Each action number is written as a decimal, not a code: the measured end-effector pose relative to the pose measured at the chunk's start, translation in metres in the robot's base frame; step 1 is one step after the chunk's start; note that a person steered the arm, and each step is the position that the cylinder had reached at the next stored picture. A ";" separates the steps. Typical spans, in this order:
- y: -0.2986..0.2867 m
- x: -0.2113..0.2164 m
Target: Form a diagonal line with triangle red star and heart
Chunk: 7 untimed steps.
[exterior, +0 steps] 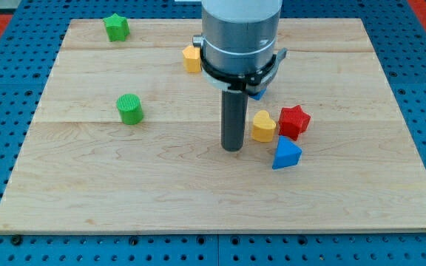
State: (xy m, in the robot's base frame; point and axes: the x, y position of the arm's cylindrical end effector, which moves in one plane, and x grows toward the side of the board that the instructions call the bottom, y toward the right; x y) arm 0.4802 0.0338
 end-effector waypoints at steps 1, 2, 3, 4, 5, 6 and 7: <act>0.041 -0.022; 0.045 -0.048; 0.087 -0.059; 0.128 -0.094; 0.162 -0.125; 0.193 -0.125; 0.210 -0.131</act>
State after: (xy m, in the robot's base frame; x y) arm 0.3489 0.2436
